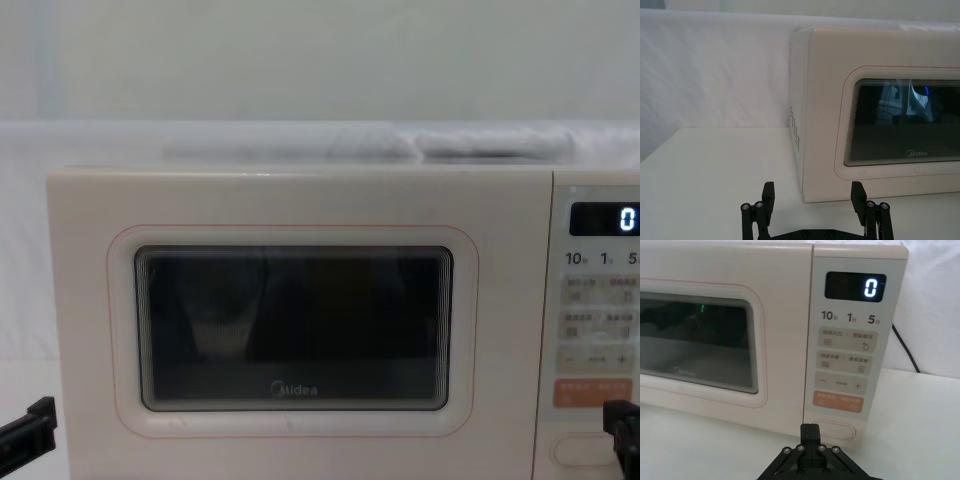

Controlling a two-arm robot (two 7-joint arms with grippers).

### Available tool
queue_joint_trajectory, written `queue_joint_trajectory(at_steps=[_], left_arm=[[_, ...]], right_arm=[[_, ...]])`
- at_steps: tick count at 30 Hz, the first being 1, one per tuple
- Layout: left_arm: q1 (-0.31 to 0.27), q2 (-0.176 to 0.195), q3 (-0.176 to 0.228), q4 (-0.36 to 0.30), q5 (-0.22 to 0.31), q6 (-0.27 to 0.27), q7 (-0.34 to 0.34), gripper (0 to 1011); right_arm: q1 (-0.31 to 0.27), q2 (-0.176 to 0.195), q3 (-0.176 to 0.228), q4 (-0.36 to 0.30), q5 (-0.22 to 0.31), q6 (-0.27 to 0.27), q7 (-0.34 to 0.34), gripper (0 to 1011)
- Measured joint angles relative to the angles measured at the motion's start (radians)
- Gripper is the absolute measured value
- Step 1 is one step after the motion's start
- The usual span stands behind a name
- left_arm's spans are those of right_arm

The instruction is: Press the button to open the microwave door with one hand; close the microwave door with the other hand.

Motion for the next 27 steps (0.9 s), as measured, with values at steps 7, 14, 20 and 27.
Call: queue_joint_trajectory(at_steps=[7,14,20,27], left_arm=[[0.0,0.0,0.0,0.0,0.0,0.0,0.0,1001],[0.0,0.0,0.0,0.0,0.0,0.0,0.0,1001],[0.0,0.0,0.0,0.0,0.0,0.0,0.0,1001],[0.0,0.0,0.0,0.0,0.0,0.0,0.0,1001]], right_arm=[[0.025,-0.006,0.035,0.013,0.039,0.038,0.05,0],[0.051,-0.013,0.05,0.043,0.076,0.06,0.08,0],[0.074,-0.023,0.048,0.082,0.094,0.064,0.085,0],[0.101,-0.037,0.042,0.137,0.107,0.05,0.086,0]])
